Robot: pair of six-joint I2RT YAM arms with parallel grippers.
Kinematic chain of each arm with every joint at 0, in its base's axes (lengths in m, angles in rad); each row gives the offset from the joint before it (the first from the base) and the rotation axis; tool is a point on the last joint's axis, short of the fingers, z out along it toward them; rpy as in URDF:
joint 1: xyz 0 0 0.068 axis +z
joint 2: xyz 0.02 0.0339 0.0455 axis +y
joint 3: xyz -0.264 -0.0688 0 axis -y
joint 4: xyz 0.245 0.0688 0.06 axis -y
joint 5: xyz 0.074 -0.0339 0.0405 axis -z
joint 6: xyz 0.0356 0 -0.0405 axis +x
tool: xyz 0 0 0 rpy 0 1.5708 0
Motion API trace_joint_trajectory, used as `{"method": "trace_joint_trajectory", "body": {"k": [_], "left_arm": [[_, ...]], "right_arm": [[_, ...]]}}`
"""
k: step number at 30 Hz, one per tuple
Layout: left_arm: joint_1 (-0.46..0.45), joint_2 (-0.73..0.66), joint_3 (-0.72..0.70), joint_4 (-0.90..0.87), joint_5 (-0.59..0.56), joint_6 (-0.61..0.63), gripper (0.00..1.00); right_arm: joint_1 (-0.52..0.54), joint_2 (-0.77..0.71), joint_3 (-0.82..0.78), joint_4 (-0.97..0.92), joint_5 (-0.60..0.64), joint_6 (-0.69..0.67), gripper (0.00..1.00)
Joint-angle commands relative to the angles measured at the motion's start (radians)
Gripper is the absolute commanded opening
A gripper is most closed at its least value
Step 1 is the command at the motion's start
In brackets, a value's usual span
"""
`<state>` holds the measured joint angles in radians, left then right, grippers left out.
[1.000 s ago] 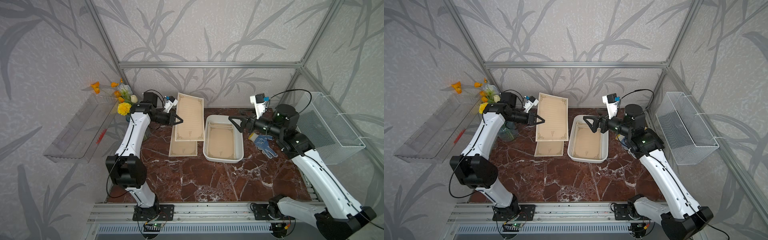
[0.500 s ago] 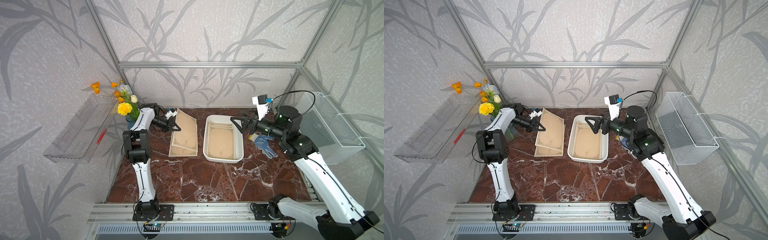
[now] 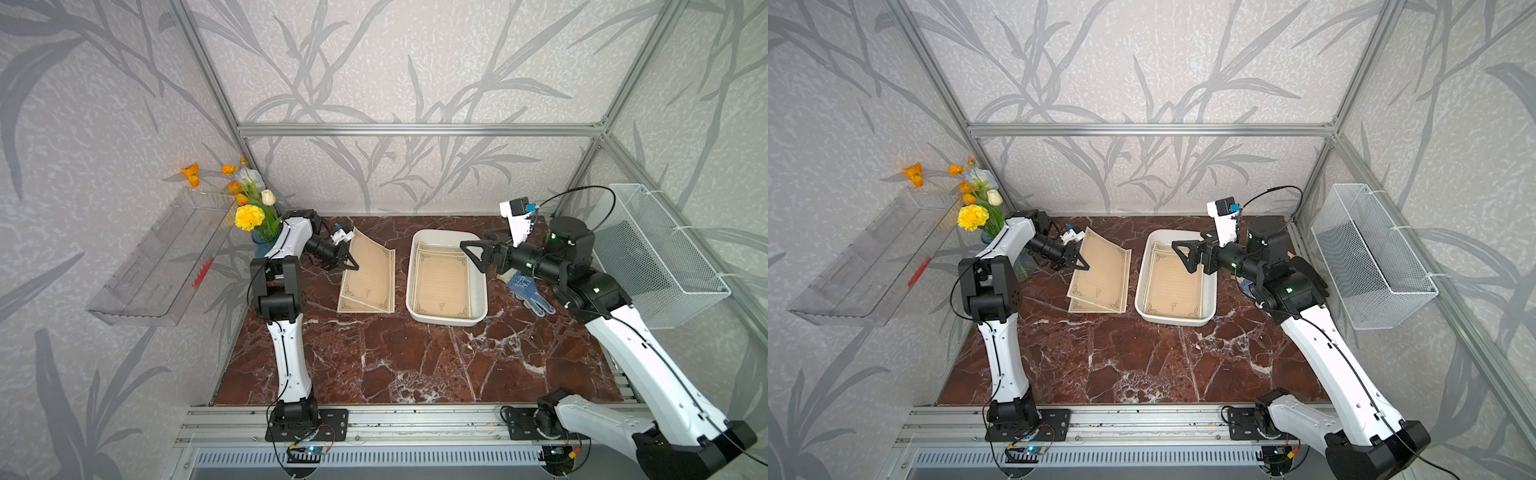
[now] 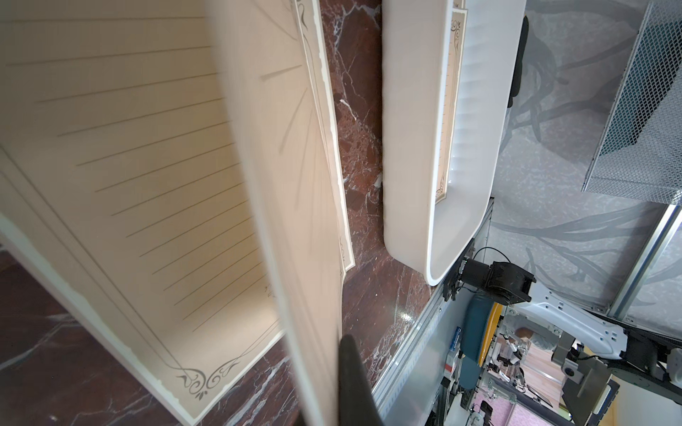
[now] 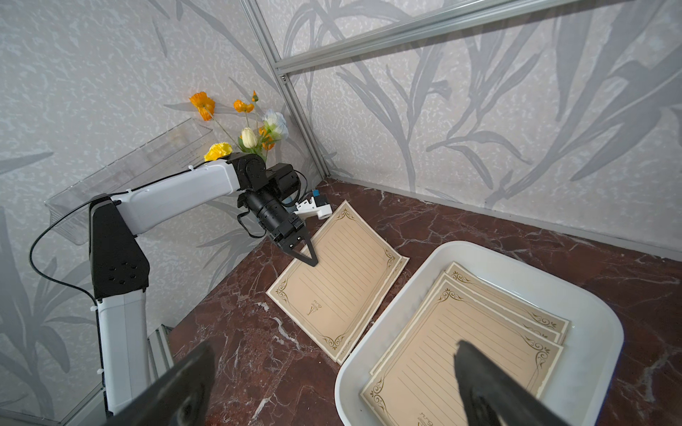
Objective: Take out the stationery paper from the storage box
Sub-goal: Place the stationery paper at the center of the board.
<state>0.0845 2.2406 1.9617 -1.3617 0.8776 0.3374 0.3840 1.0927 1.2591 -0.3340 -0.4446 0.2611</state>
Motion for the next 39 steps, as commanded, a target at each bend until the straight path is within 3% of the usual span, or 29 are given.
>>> {"method": "trace_joint_trajectory", "body": {"k": [1, 14, 17, 21, 23, 32, 39], "left_arm": [[0.004, 0.019, 0.013, -0.007, -0.026, -0.009, 0.0], [0.003, 0.056, 0.014, 0.013, -0.071, -0.052, 0.06], [0.003, 0.06, 0.014, 0.027, -0.11, -0.074, 0.16], [0.003, 0.068, 0.018, 0.033, -0.136, -0.086, 0.38], [0.003, 0.067, 0.019, 0.036, -0.147, -0.09, 0.41], [0.007, 0.047, 0.033, 0.047, -0.252, -0.151, 0.41], [-0.047, -0.117, -0.077, 0.17, -0.388, -0.307, 0.39]], "right_arm": [[-0.005, -0.025, -0.01, -0.007, 0.015, -0.012, 0.99], [-0.005, -0.036, -0.016, -0.028, 0.027, -0.017, 0.99], [-0.005, -0.034, -0.013, -0.029, 0.027, -0.017, 0.99], [-0.005, -0.034, -0.012, -0.031, 0.029, -0.016, 0.99], [-0.005, -0.034, -0.01, -0.034, 0.03, -0.016, 0.99], [-0.004, -0.014, -0.003, -0.078, 0.049, -0.011, 1.0], [0.02, 0.041, 0.009, -0.141, 0.108, -0.02, 0.96]]}}
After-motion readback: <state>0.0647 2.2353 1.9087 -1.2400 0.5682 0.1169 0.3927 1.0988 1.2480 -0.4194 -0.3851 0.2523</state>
